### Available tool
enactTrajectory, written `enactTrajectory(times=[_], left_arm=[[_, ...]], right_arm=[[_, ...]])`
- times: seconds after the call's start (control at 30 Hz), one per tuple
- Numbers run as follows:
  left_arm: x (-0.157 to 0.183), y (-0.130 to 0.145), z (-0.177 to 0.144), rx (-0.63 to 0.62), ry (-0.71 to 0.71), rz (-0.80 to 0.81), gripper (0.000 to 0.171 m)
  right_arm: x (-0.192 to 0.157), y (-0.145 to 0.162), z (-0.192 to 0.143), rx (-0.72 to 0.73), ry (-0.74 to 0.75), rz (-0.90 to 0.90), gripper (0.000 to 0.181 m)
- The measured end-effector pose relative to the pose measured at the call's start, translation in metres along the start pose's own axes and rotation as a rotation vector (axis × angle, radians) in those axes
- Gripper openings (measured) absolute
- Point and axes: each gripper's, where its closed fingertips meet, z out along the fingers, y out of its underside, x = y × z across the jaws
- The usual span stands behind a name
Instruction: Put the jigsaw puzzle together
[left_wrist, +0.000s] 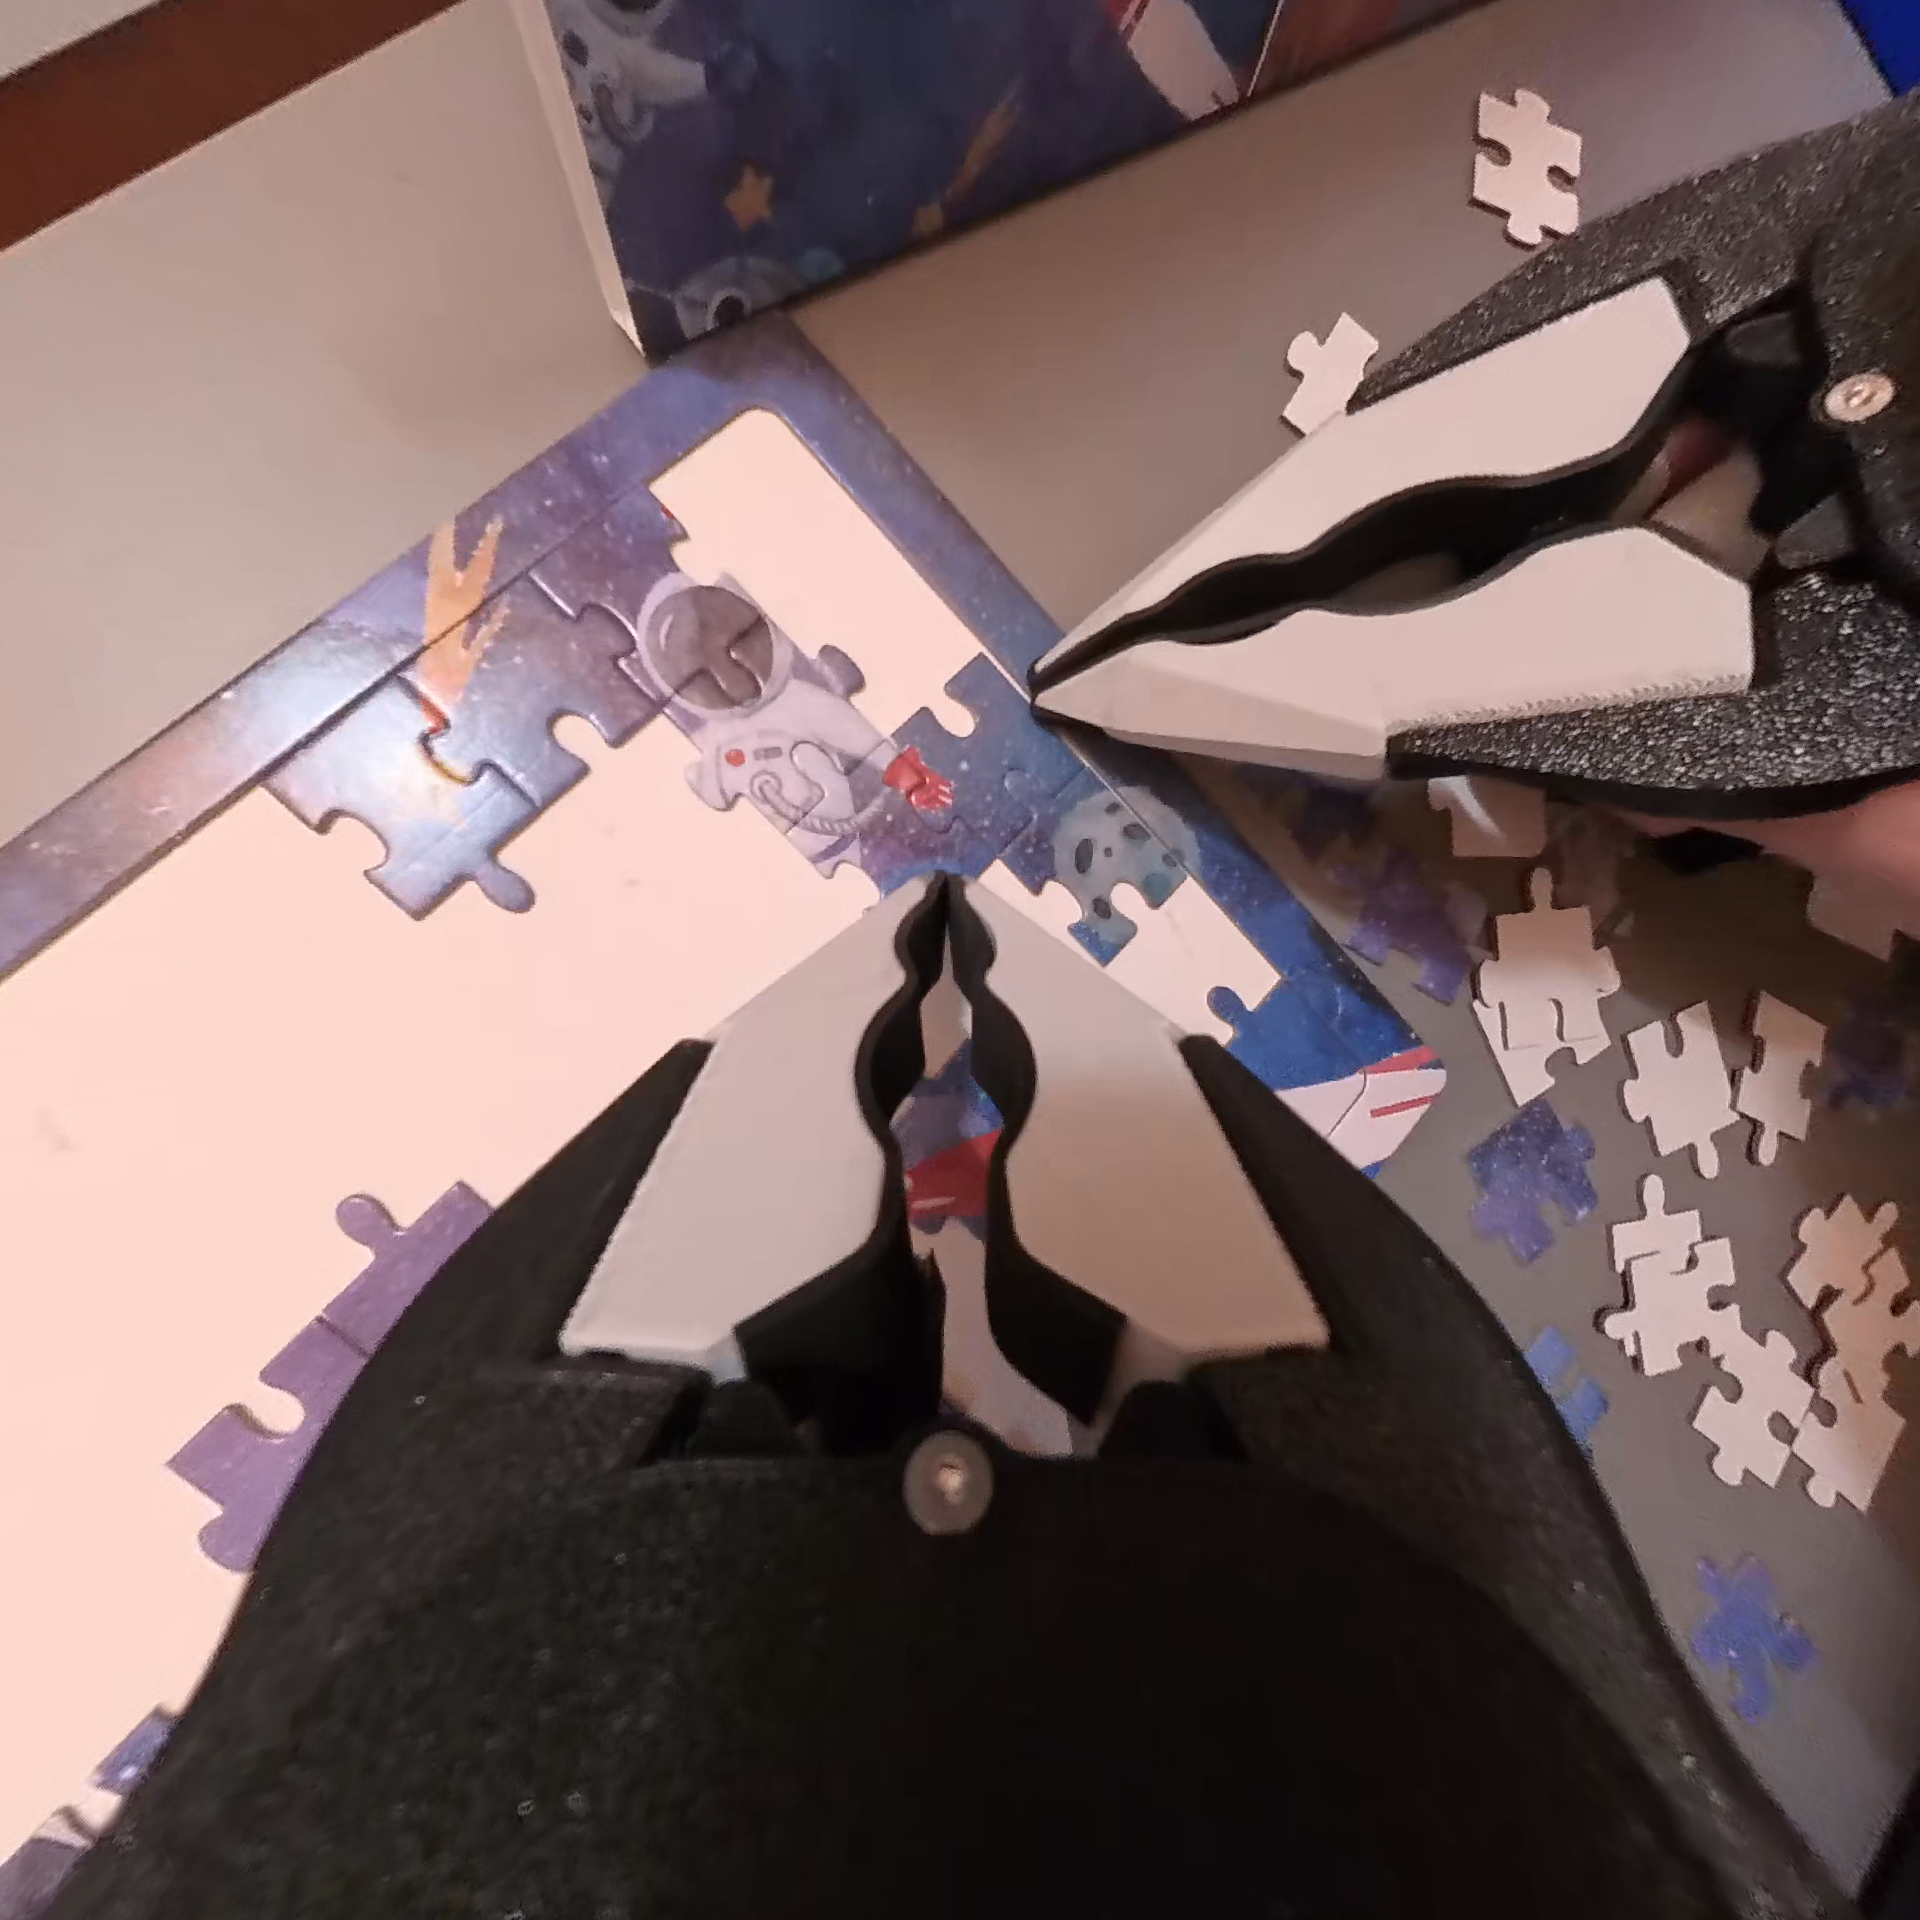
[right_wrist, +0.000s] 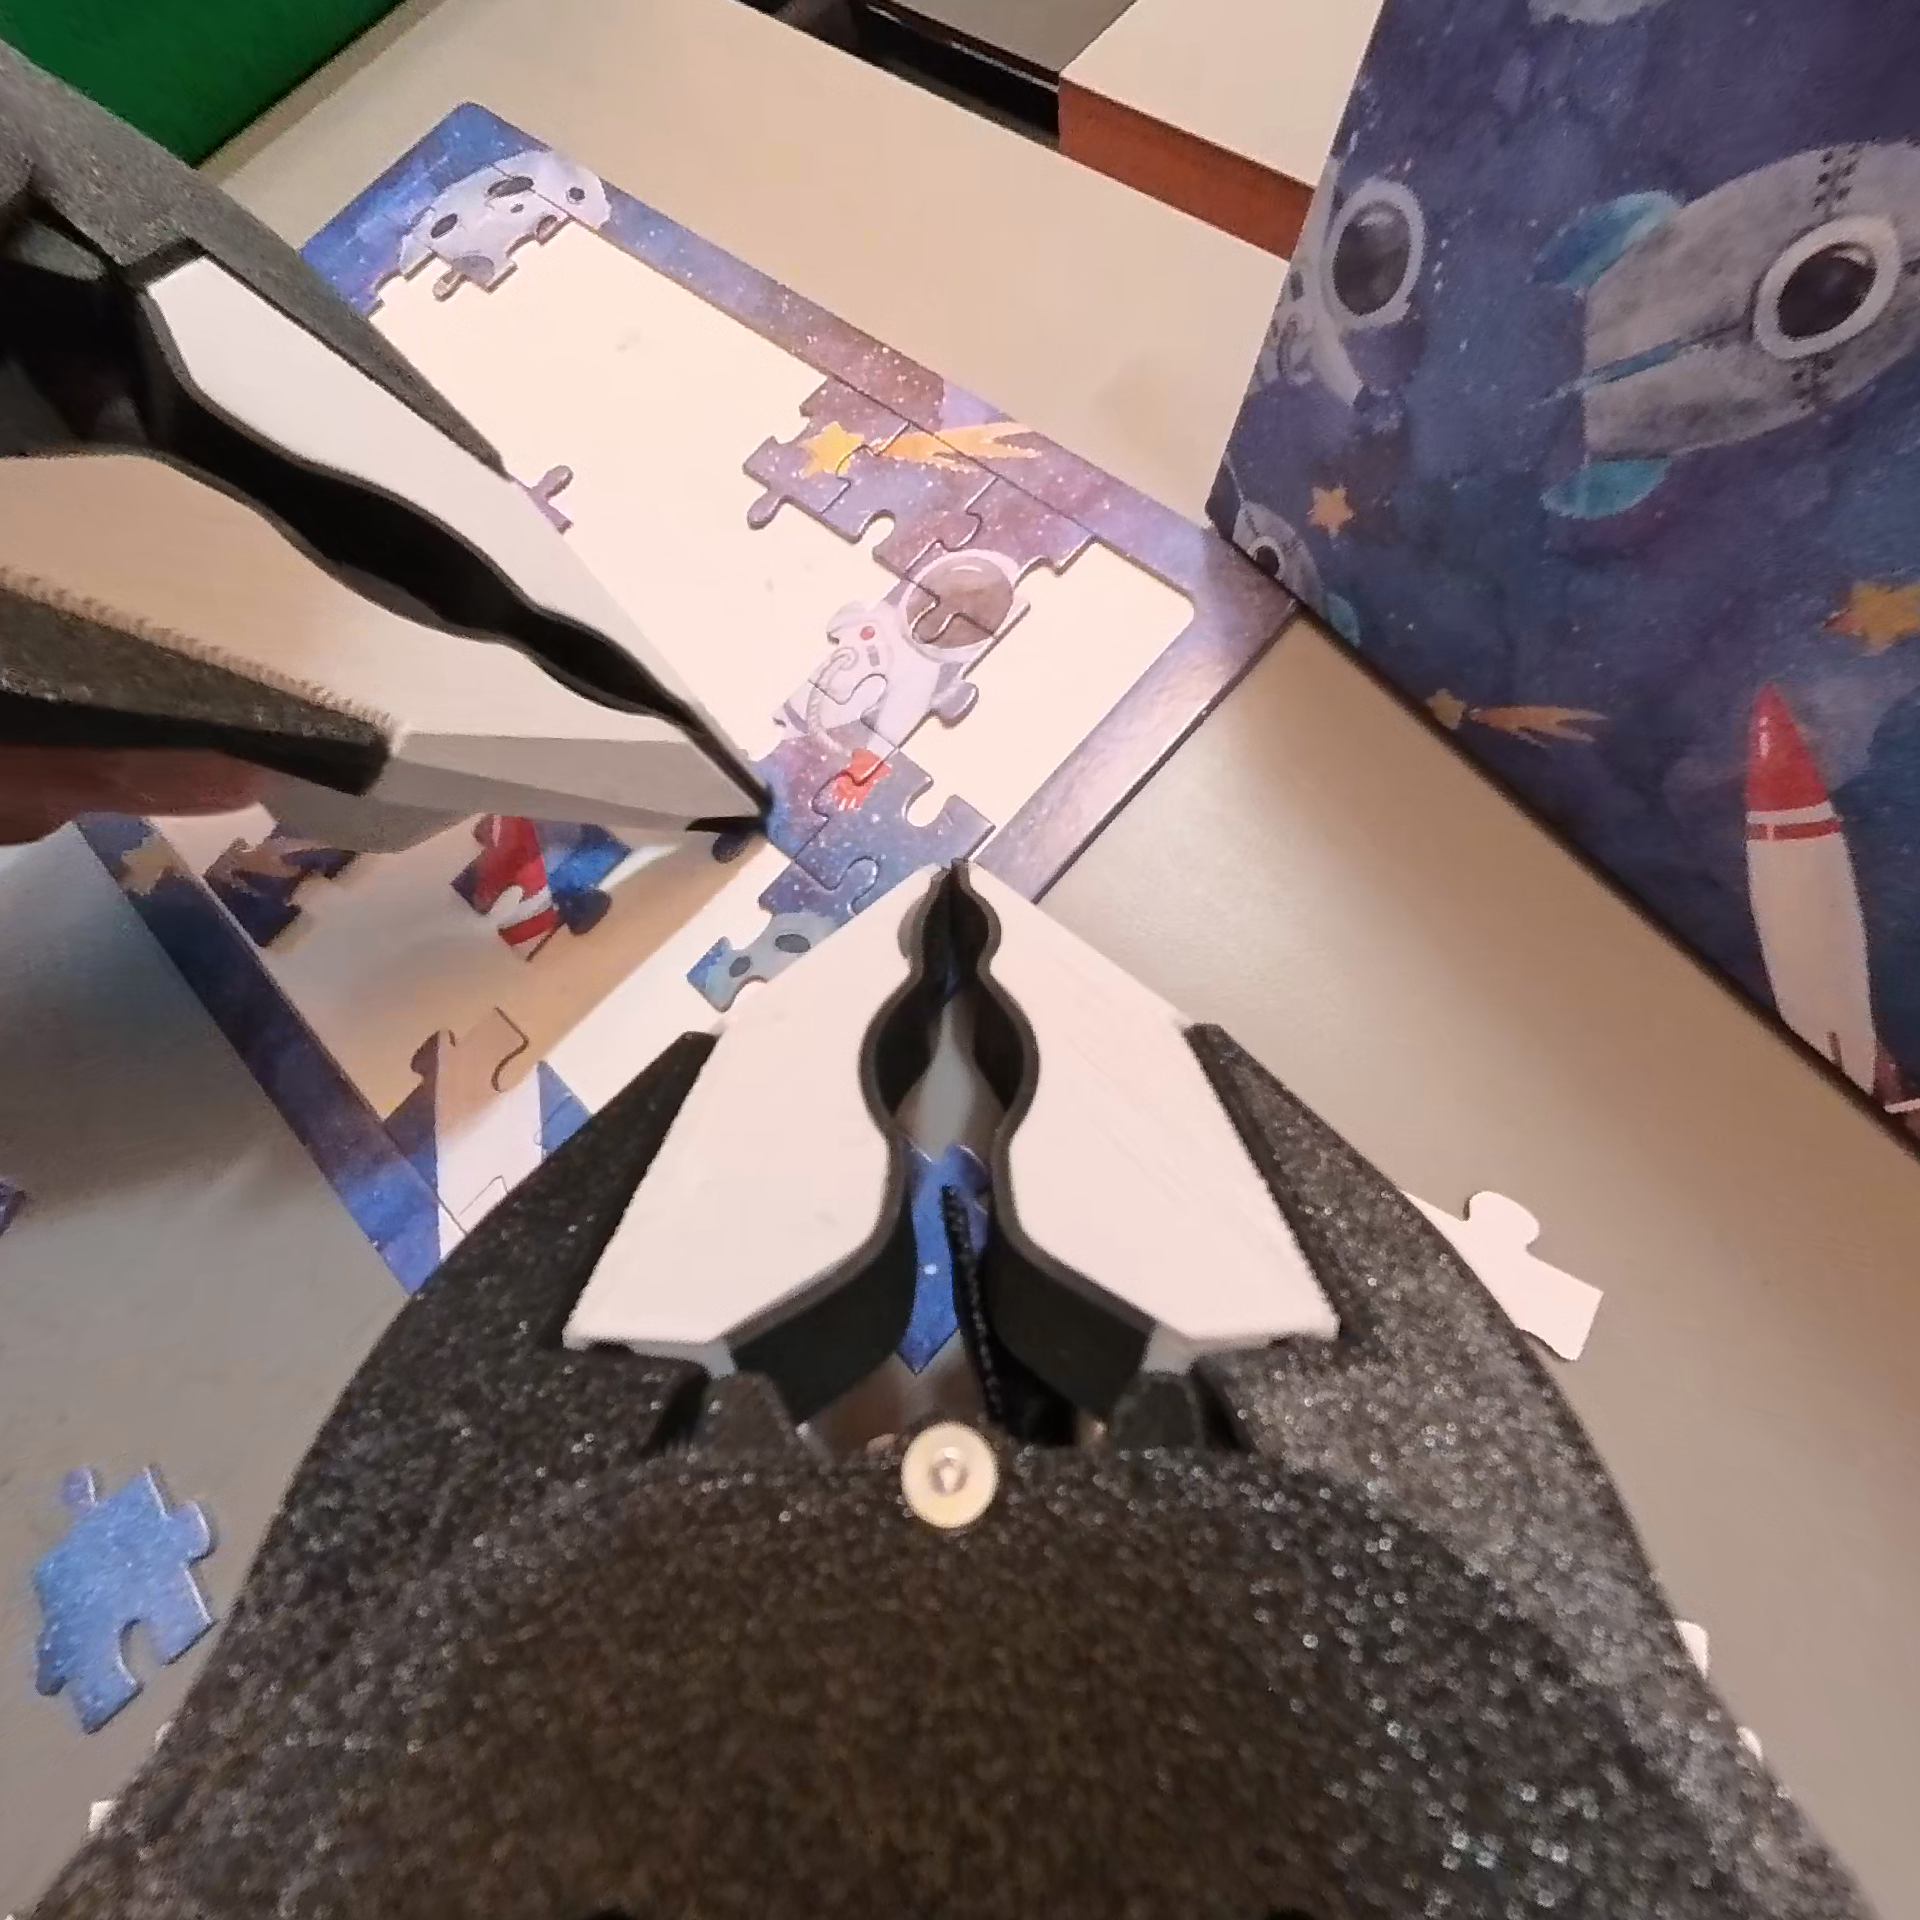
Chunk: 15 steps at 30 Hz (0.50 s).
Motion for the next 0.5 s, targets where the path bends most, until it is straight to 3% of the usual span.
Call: enactTrajectory(times=[0.2,0.5], left_arm=[[-0.013,0.003,-0.013,-0.009,-0.025,-0.008,0.0],[-0.013,0.004,-0.005,-0.006,-0.038,-0.009,0.0]], right_arm=[[0.0,0.0,0.0,0.003,-0.006,0.009,0.0],[0.0,0.0,0.001,0.003,-0.002,0.011,0.0]])
